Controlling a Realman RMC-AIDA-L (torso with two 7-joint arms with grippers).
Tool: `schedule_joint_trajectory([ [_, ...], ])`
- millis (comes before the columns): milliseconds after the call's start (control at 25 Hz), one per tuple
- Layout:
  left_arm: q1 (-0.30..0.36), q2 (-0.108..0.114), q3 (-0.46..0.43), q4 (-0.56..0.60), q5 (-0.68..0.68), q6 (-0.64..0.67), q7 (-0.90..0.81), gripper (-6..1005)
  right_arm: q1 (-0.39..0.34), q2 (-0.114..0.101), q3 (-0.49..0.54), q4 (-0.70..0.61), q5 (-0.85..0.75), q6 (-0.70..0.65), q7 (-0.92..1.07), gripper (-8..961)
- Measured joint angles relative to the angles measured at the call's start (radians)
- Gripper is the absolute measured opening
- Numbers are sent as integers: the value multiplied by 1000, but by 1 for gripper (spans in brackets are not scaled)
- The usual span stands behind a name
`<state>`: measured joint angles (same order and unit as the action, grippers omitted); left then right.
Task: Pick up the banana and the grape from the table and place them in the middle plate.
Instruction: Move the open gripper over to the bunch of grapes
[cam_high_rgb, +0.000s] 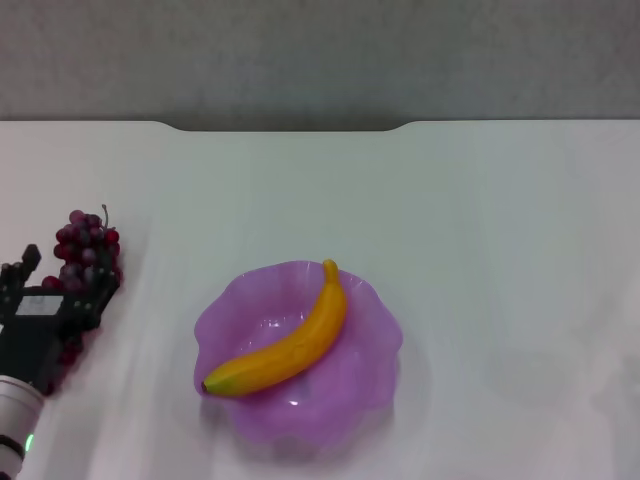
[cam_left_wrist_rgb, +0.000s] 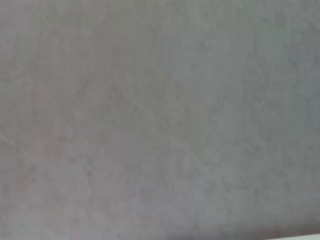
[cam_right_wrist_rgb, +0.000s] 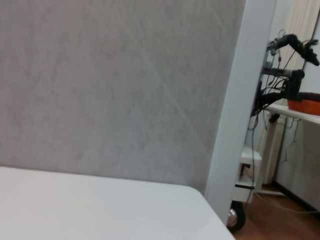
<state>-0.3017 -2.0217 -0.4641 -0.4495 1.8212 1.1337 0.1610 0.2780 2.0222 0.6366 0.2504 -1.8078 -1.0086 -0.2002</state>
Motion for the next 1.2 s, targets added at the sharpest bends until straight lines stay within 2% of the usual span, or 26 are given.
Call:
schedule_joint_trajectory([
  [40,0,0,0,0,0,0,0,867,0,0,-7,1,1,0,0,21],
  [120,-5,24,-7,-53,1,-59,11,867,1,-1,-21,2,2,1,2,21],
  [280,-8,87,-55,-179,6,-174,65,867,4,-3,-31,5,-1,3,3,21],
  [400,-11,108,-109,-221,12,-235,90,867,9,-3,-45,10,-4,23,3,21],
  [520,-27,113,-170,-222,15,-303,113,867,16,-3,-61,22,-4,35,1,21],
  [680,-90,114,-297,-194,42,-461,148,867,18,-5,-78,45,-5,31,-2,21],
  [920,-228,77,-465,-21,113,-627,170,867,19,-7,-100,74,-5,27,-4,21],
  [1040,-288,66,-504,76,114,-693,166,867,20,-8,-116,85,-6,12,-5,21],
  [1200,-304,59,-515,131,114,-710,162,866,20,-8,-136,93,-6,-12,-5,21],
])
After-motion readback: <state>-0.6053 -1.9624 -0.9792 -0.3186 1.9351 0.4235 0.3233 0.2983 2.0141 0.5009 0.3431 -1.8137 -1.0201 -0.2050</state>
